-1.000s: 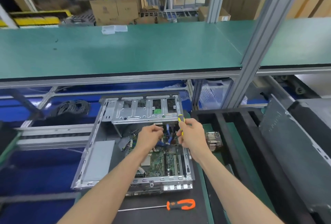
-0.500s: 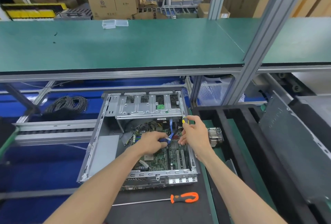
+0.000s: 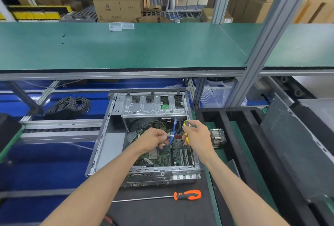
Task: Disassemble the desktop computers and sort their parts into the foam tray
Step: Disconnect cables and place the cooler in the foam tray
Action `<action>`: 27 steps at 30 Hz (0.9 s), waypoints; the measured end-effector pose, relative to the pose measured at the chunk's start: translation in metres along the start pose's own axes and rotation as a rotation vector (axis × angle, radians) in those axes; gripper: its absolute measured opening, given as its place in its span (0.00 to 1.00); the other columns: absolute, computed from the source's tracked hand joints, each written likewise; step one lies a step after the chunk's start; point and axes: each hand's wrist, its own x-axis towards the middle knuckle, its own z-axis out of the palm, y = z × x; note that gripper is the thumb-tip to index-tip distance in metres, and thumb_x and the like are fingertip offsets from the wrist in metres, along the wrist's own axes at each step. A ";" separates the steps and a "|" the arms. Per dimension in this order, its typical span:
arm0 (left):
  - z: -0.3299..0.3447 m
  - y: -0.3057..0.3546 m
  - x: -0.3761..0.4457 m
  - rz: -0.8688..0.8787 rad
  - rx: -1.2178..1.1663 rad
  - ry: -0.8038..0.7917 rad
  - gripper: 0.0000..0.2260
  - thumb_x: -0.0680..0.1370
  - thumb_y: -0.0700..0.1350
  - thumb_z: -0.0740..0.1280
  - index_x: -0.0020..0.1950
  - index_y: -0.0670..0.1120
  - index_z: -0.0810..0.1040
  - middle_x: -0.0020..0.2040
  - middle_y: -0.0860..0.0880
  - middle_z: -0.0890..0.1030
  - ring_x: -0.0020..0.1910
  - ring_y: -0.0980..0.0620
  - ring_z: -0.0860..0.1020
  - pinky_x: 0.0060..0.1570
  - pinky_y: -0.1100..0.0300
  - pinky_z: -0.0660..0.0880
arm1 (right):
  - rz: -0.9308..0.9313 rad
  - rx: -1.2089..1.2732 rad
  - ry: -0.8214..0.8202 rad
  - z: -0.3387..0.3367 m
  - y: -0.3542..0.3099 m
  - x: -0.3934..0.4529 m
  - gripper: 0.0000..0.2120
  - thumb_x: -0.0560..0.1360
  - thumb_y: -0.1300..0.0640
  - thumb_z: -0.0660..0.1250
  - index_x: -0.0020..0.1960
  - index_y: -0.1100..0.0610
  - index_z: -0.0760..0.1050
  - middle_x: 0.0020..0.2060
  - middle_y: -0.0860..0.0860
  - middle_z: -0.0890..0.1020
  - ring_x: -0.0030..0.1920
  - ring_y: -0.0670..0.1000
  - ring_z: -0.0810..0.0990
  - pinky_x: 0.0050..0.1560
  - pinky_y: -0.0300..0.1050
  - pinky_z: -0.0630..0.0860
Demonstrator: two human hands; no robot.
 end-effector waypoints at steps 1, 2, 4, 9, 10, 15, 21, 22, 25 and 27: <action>-0.001 0.001 0.000 -0.007 -0.017 0.007 0.10 0.84 0.43 0.62 0.50 0.53 0.80 0.41 0.57 0.86 0.31 0.57 0.78 0.45 0.52 0.78 | -0.005 -0.027 0.002 -0.001 0.001 0.000 0.10 0.81 0.59 0.65 0.62 0.56 0.75 0.34 0.57 0.83 0.27 0.48 0.76 0.31 0.44 0.75; -0.001 0.004 0.001 -0.016 -0.032 0.012 0.09 0.83 0.42 0.62 0.50 0.52 0.81 0.40 0.56 0.86 0.29 0.57 0.75 0.41 0.54 0.75 | -0.011 -0.054 0.005 -0.001 0.002 0.000 0.10 0.80 0.59 0.65 0.62 0.56 0.75 0.34 0.57 0.83 0.26 0.49 0.76 0.31 0.45 0.74; -0.002 0.008 0.002 -0.028 0.012 0.022 0.05 0.80 0.45 0.66 0.48 0.52 0.82 0.37 0.55 0.85 0.26 0.59 0.71 0.36 0.60 0.70 | -0.027 -0.099 0.009 -0.001 0.004 -0.001 0.11 0.80 0.60 0.64 0.62 0.56 0.74 0.36 0.57 0.83 0.25 0.50 0.77 0.31 0.44 0.73; -0.004 0.012 0.009 0.030 0.157 0.169 0.08 0.71 0.53 0.78 0.39 0.51 0.83 0.31 0.54 0.81 0.26 0.61 0.69 0.29 0.67 0.66 | -0.027 -0.124 0.013 -0.002 0.006 0.001 0.12 0.80 0.60 0.64 0.63 0.56 0.74 0.36 0.56 0.83 0.24 0.50 0.77 0.30 0.43 0.73; -0.003 0.012 0.010 0.025 0.159 0.180 0.11 0.68 0.55 0.80 0.38 0.50 0.82 0.27 0.57 0.78 0.25 0.60 0.67 0.27 0.68 0.63 | -0.029 -0.127 0.011 -0.002 0.006 0.002 0.12 0.80 0.60 0.64 0.63 0.56 0.74 0.36 0.56 0.83 0.24 0.50 0.77 0.30 0.43 0.73; 0.001 0.008 0.015 -0.019 0.178 0.165 0.16 0.65 0.60 0.80 0.31 0.51 0.80 0.22 0.56 0.68 0.24 0.57 0.62 0.30 0.61 0.61 | -0.033 -0.140 -0.001 -0.003 0.005 0.000 0.10 0.80 0.60 0.65 0.61 0.55 0.74 0.37 0.58 0.83 0.25 0.52 0.78 0.29 0.44 0.75; 0.007 -0.003 0.004 0.018 -0.027 0.151 0.07 0.72 0.58 0.74 0.42 0.56 0.84 0.40 0.51 0.84 0.33 0.61 0.74 0.36 0.61 0.70 | -0.064 -0.166 -0.023 0.000 0.002 -0.004 0.12 0.79 0.58 0.67 0.62 0.56 0.76 0.33 0.56 0.84 0.30 0.49 0.80 0.33 0.48 0.80; 0.009 -0.003 0.003 0.029 -0.036 0.164 0.07 0.73 0.58 0.73 0.42 0.57 0.84 0.39 0.53 0.84 0.32 0.62 0.73 0.36 0.62 0.70 | -0.081 -0.199 -0.030 0.000 0.002 -0.005 0.12 0.79 0.58 0.67 0.62 0.55 0.76 0.32 0.54 0.84 0.30 0.47 0.80 0.35 0.48 0.80; 0.014 -0.004 0.001 0.040 -0.045 0.198 0.08 0.74 0.59 0.71 0.41 0.57 0.84 0.38 0.50 0.83 0.31 0.59 0.72 0.37 0.61 0.70 | -0.133 -0.275 -0.062 -0.001 -0.001 -0.008 0.11 0.80 0.56 0.66 0.62 0.56 0.77 0.32 0.52 0.84 0.29 0.43 0.77 0.31 0.42 0.74; 0.015 -0.006 -0.002 0.038 -0.057 0.203 0.08 0.75 0.59 0.72 0.42 0.57 0.84 0.35 0.47 0.80 0.31 0.55 0.69 0.36 0.59 0.66 | -0.180 -0.313 -0.096 -0.003 -0.005 -0.012 0.09 0.80 0.55 0.67 0.58 0.56 0.77 0.33 0.52 0.84 0.32 0.46 0.78 0.37 0.48 0.77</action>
